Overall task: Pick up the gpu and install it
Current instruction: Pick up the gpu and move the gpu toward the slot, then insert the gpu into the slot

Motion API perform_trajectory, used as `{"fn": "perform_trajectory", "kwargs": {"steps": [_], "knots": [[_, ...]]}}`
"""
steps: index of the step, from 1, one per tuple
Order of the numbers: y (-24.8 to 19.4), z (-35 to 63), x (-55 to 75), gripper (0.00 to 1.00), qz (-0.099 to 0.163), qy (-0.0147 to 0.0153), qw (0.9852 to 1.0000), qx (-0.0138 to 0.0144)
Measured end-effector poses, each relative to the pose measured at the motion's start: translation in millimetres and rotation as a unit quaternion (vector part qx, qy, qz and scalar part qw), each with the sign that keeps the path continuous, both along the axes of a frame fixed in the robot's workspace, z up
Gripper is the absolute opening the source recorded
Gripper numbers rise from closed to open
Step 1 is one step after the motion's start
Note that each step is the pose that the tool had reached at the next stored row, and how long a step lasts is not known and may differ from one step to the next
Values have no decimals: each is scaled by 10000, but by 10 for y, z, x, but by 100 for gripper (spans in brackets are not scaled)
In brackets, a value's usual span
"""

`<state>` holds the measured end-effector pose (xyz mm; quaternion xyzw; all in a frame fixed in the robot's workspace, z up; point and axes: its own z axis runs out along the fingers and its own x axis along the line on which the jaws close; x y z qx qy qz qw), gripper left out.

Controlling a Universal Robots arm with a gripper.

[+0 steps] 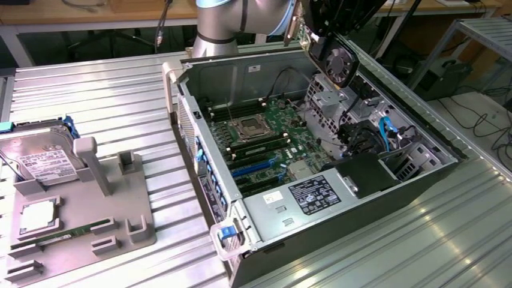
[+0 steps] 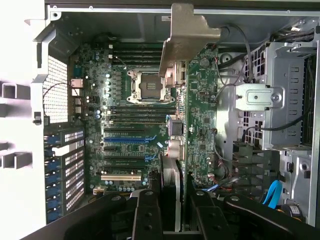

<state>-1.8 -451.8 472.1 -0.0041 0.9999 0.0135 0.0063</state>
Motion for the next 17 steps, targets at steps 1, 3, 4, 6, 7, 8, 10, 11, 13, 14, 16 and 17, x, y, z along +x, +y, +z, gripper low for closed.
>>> {"fn": "perform_trajectory", "kwargs": {"steps": [1,3,4,6,7,8,10,11,13,14,16,17], "knots": [[0,0,0,28,0,0,10000,0],[0,0,0,28,0,0,10000,0],[0,0,0,28,0,0,10000,0],[0,0,0,28,0,0,10000,0],[0,0,0,28,7,0,10000,0],[0,0,0,28,25,0,10000,0],[0,0,0,28,142,0,9999,0],[0,0,0,28,206,0,9998,0],[0,0,0,28,347,0,9994,0],[0,0,0,28,422,0,9991,0],[0,0,0,28,568,0,9984,0],[0,0,0,28,626,0,9980,0]]}}
